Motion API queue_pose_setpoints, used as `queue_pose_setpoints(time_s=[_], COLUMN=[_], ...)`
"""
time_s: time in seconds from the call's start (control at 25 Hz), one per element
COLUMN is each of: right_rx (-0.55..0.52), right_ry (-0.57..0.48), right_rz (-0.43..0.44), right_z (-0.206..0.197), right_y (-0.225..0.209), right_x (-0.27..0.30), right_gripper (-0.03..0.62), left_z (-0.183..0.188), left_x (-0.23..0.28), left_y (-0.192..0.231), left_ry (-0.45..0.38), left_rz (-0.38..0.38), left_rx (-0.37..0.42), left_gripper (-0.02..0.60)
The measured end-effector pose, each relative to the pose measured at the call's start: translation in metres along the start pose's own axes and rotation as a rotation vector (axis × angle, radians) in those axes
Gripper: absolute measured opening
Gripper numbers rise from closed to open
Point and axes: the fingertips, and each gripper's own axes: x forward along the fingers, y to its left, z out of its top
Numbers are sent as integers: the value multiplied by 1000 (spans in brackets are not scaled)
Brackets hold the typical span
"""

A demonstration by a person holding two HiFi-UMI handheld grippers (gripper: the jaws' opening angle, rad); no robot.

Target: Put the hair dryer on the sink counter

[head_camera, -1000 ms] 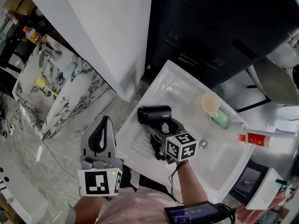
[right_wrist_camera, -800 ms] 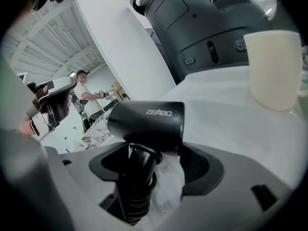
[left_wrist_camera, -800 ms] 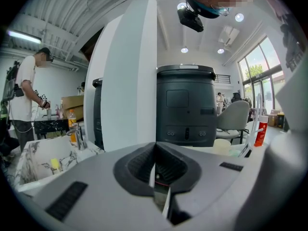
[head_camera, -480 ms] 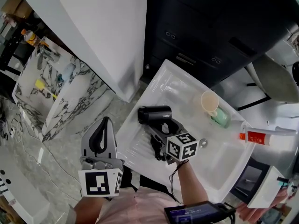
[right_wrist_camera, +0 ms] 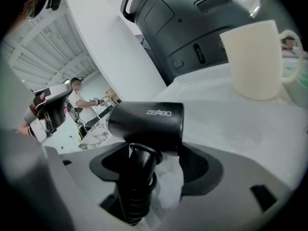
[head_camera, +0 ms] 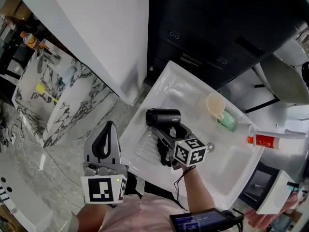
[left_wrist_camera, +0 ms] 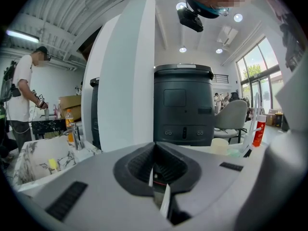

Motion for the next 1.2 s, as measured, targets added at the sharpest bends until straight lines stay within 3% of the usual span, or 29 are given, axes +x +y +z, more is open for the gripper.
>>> queue_pose_setpoints(time_s=[0.76, 1.2], right_rx=[106, 162], right_ry=[-20, 29], right_rz=[-146, -214], right_z=[-7, -10], right_y=[-40, -47], right_x=[-24, -21], right_gripper=[333, 334], left_z=[3, 4], left_x=[8, 10], left_y=[-18, -21], left_ry=[-5, -5], left_rz=[-59, -70], left_rx=[10, 11], left_gripper=[9, 9])
